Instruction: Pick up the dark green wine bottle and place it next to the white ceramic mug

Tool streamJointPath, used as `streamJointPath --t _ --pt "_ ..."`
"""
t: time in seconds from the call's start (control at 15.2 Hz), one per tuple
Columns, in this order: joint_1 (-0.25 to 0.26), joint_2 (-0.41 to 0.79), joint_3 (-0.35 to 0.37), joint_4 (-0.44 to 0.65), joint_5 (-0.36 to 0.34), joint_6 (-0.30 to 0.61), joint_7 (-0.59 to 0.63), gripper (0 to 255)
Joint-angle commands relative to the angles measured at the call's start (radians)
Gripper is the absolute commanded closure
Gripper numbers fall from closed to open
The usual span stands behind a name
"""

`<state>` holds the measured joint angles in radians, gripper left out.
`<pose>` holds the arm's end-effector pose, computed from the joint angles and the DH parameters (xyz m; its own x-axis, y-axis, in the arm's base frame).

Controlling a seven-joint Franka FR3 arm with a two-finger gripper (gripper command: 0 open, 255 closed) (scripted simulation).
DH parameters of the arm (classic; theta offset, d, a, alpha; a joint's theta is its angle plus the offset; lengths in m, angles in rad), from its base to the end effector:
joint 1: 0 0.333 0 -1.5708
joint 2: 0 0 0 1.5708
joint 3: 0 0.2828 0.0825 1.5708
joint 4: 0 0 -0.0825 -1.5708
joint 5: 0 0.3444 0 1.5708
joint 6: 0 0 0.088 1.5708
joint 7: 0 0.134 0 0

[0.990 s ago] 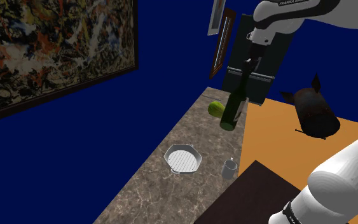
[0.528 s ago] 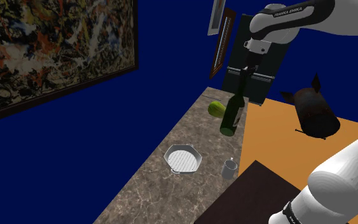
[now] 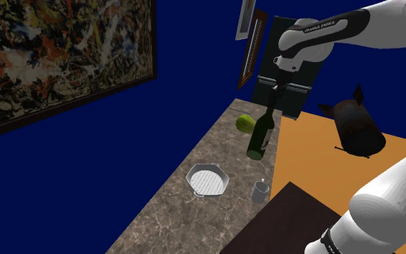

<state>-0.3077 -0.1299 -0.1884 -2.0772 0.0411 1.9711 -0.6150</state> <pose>0.4293 -0.2303 0.4414 0.9932 0.1032 0.0530 0.1053 -0.9937 -0.0390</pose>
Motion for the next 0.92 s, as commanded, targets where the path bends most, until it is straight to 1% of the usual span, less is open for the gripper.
streamJointPath --t 0.0,0.86 --pt "0.000 0.006 -0.001 -0.022 0.002 0.029 -0.003 255" --pt "0.000 0.066 -0.004 -0.137 0.020 0.202 -0.024 255"
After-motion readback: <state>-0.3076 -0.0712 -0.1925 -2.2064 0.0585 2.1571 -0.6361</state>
